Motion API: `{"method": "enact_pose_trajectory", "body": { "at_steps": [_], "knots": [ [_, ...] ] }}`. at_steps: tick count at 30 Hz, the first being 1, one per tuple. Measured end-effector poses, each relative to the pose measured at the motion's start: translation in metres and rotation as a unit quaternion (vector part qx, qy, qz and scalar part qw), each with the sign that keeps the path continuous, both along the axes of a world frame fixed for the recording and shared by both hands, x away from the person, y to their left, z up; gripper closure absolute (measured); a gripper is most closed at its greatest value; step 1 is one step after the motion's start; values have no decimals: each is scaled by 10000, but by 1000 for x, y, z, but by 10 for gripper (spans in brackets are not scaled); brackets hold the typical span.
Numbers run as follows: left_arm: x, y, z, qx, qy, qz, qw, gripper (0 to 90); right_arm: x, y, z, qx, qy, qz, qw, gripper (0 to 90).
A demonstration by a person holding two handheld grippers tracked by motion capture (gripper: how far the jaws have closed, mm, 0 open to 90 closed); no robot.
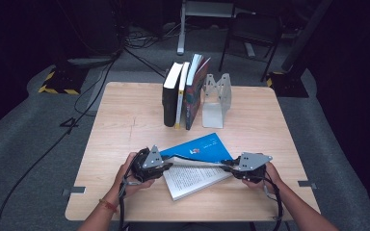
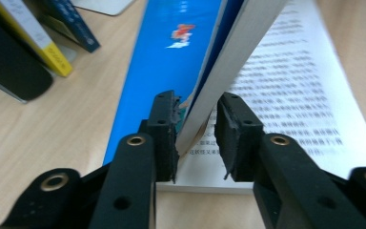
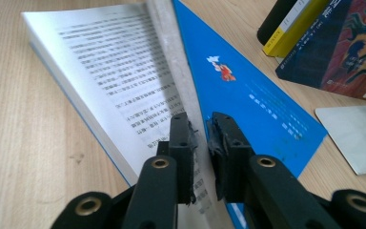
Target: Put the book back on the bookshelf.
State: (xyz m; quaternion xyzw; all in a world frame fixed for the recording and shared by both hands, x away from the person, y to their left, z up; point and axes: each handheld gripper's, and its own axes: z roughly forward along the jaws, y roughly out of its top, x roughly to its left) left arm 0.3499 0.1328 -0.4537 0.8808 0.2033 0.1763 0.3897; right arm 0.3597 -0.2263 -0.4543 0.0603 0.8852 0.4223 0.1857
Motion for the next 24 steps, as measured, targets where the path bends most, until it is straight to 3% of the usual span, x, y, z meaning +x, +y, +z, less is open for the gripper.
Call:
{"method": "enact_pose_trajectory", "body": {
  "at_steps": [2,4,6,10,15,17,18,19,20,24],
  "knots": [
    [6,-5,1,35,-74,41,10000,652,-3,-4,3,7,27,-23,10000,819],
    [13,-11,2,-18,-26,145,9999,631,-4,-7,5,-2,56,-38,10000,830],
    [13,-17,4,78,-31,226,9997,608,-5,-10,7,10,57,-78,10000,833],
    [6,-26,8,-131,102,25,9999,499,-5,-9,9,-54,50,-48,10000,829],
    [-6,-40,15,-85,11,-175,9998,438,-4,-9,10,-28,96,-71,9999,809],
    [-8,-41,15,-99,-44,-261,9996,573,-4,-9,10,-30,112,-70,9999,804],
    [-11,-43,16,-14,-31,-425,9991,573,-3,-9,10,-32,112,-50,9999,795],
    [-13,-45,15,244,-87,-510,9984,680,-3,-8,9,-27,130,-47,9999,784],
    [-15,-47,13,402,-147,-537,9976,721,-4,-8,9,-51,106,-34,9999,773],
    [-14,-43,6,371,21,-572,9977,754,-2,-10,8,180,243,62,9995,700]
  ]
}}
